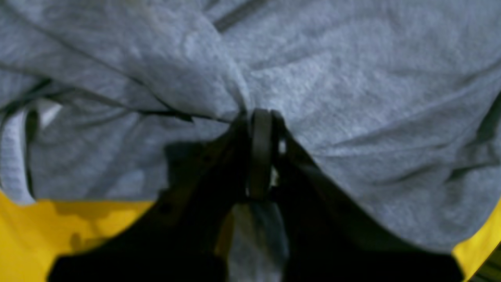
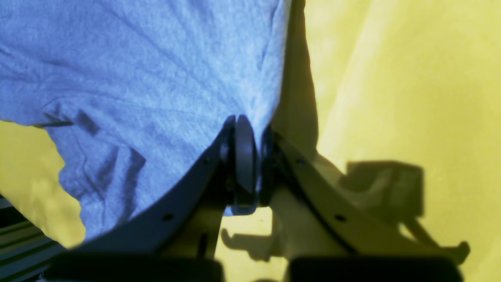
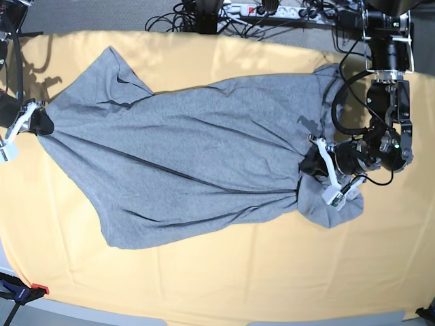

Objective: Layout the t-shirt on the table in an organized manner, then fold the t-shirt properly
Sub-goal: 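Grasp the shirt's bunched corner with the left gripper and stretch it outward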

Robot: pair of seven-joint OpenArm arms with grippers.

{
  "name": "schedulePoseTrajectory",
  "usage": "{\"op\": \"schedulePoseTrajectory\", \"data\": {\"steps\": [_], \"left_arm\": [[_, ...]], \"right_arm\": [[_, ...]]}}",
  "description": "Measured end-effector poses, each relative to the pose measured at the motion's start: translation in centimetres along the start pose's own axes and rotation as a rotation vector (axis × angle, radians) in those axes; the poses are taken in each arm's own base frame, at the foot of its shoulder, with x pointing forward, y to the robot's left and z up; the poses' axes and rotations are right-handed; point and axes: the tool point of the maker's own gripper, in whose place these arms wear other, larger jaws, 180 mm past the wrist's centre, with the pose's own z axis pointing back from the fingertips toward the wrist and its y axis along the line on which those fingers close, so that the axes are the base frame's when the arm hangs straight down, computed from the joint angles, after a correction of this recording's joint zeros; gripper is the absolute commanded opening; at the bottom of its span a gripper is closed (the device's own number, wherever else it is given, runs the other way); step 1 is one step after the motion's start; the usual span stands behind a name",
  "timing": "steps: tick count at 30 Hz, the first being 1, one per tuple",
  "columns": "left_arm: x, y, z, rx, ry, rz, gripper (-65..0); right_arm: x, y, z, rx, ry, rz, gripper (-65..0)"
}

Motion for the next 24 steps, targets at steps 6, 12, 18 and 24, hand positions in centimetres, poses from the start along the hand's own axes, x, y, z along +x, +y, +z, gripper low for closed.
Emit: {"op": "schedulePoseTrajectory", "data": {"steps": [6, 12, 18, 24], "left_arm": [[2.5, 2.1, 3.4, 0.111, -0.077, 0.015, -65.0], [4.3, 6.3, 10.0, 0.262, -0.233, 0.116, -65.0], [0.6, 7.2, 12.9, 0.253, -0.275, 0.294, -65.0], [-4.9, 6.4, 12.5, 0.253, -0.177, 0.382, -65.0]], "right_arm": [[0.0, 0.0, 0.0, 0.000, 0.000, 0.000, -65.0], [0.3, 0.2, 0.0, 0.013, -0.014, -0.003, -65.0], [0.0, 0.0, 0.0, 0.000, 0.000, 0.001, -65.0], [0.0, 0.0, 0.0, 0.002, -0.002, 0.000, -65.0]]}}
